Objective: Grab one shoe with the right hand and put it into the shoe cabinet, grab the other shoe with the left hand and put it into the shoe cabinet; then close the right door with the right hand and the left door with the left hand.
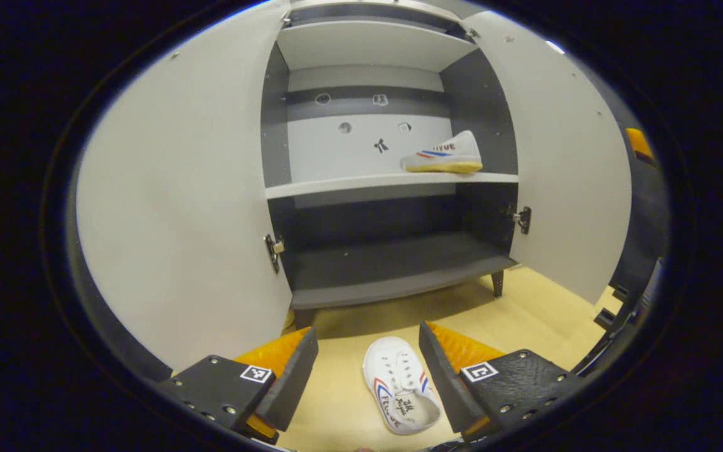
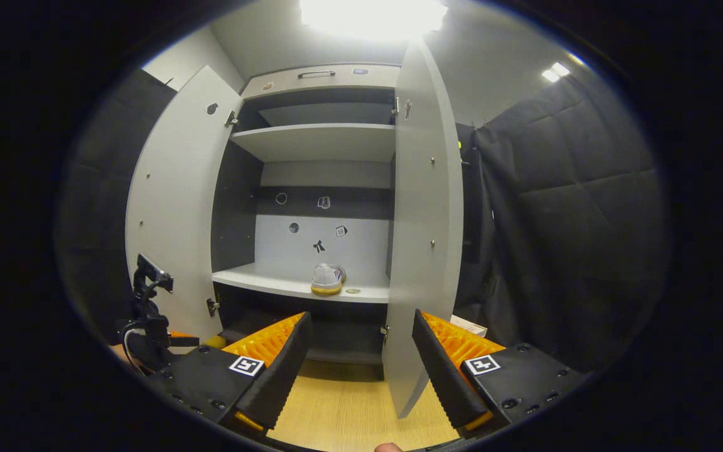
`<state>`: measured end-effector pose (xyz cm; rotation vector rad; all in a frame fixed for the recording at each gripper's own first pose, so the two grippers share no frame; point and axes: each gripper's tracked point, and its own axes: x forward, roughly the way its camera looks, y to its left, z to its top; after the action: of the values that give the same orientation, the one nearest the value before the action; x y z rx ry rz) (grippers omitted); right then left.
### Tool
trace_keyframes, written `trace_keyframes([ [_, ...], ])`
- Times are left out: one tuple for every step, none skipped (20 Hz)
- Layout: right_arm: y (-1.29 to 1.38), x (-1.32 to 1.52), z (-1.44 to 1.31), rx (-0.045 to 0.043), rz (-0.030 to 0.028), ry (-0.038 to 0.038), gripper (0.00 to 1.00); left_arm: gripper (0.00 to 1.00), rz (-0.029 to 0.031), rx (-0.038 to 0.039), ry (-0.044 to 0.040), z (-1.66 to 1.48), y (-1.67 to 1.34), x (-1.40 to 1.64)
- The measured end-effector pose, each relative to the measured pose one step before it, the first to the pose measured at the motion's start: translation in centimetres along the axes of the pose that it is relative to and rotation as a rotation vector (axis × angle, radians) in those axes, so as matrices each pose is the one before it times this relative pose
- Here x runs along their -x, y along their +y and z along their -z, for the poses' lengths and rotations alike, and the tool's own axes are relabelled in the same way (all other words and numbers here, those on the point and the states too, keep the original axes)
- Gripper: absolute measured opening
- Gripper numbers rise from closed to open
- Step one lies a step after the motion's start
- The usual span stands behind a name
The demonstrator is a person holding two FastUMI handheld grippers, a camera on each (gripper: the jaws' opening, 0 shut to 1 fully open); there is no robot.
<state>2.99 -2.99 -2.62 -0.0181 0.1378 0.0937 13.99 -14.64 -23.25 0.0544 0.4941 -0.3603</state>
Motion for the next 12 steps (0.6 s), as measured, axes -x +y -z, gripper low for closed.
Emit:
trace_keyframes([
  [-0.149, 0.056, 0.351, -0.00356, 0.00147, 0.00889, 0.96, 0.86, 0.00296, 0.00218, 0.02781, 1.075, -0.098, -0.704],
  [-0.074, 0.124, 0.275, -0.00448, 0.00232, 0.00772, 1.00, 0.99, 0.00063, 0.00022, 0.02753, 1.205, -0.086, -0.644],
  [-0.023, -0.429, 0.422, -0.00398, 0.00175, 0.01260, 1.00, 0.93, 0.00089, 0.00192, 0.03157, 1.150, -0.002, -0.662],
  [-0.068, -0.114, 0.398, -0.00495, 0.00155, 0.01022, 0.96, 0.93, 0.00244, 0.00634, 0.03135, 1.264, -0.105, -0.633],
  [-0.152, -0.004, 0.388, -0.00592, 0.00377, 0.01316, 1.00, 0.93, 0.00402, 0.00997, 0.02838, 0.884, -0.017, -0.661],
  [-0.024, -0.083, 0.467, -0.00729, 0.00116, 0.01369, 0.96, 0.93, 0.00277, 0.01005, 0.02533, 0.901, -0.003, -0.511],
  [-0.059, 0.096, 0.389, -0.00809, -0.00003, 0.01198, 0.96, 0.93, -0.00040, 0.00702, 0.02378, 0.782, 0.100, -0.422],
  [0.003, -0.067, 0.246, -0.00381, 0.00006, 0.01011, 1.00, 0.93, 0.00127, 0.00518, 0.02021, 0.838, 0.023, -0.403],
  [-0.061, -0.071, 0.235, -0.00039, 0.00139, 0.00698, 1.00, 0.93, 0.00183, 0.00370, 0.01819, 0.705, 0.002, -0.497],
  [-0.028, -0.088, 0.114, 0.00103, 0.00023, 0.00526, 1.00, 0.93, 0.00002, 0.00074, 0.01854, 0.633, 0.063, -0.353],
  [0.041, 0.024, 0.194, -0.00187, -0.00136, 0.00052, 1.00, 0.93, -0.00585, -0.00467, 0.01727, 0.610, 0.178, -0.342],
  [0.101, -0.067, 0.134, -0.00441, -0.00248, 0.00266, 1.00, 0.93, -0.00859, -0.00456, 0.01463, 0.808, 0.151, -0.347],
])
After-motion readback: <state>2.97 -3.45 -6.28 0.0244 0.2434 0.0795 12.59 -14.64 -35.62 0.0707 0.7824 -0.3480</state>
